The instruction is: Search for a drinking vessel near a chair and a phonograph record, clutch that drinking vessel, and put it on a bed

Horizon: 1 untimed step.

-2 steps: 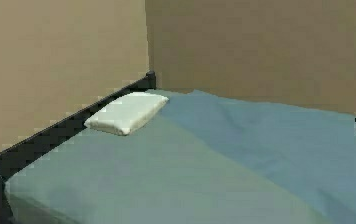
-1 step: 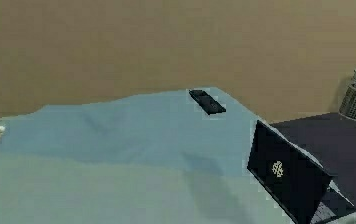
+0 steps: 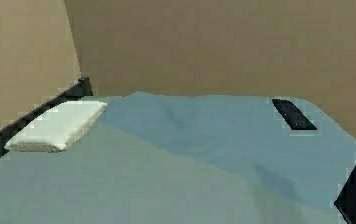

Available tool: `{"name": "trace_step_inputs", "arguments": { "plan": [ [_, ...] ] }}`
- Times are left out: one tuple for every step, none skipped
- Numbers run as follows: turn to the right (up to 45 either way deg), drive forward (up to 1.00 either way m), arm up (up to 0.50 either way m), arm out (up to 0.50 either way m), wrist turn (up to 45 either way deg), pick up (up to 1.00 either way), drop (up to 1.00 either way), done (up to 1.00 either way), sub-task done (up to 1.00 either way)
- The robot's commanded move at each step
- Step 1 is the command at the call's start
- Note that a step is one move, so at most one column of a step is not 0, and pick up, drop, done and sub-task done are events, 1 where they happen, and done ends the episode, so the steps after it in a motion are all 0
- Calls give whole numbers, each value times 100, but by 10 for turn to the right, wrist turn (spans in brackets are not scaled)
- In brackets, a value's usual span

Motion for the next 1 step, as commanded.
{"name": "trace_step_inputs", "arguments": {
  "plan": [
    [-30, 0, 0, 0, 0, 0, 0, 0, 0]
  ]
}}
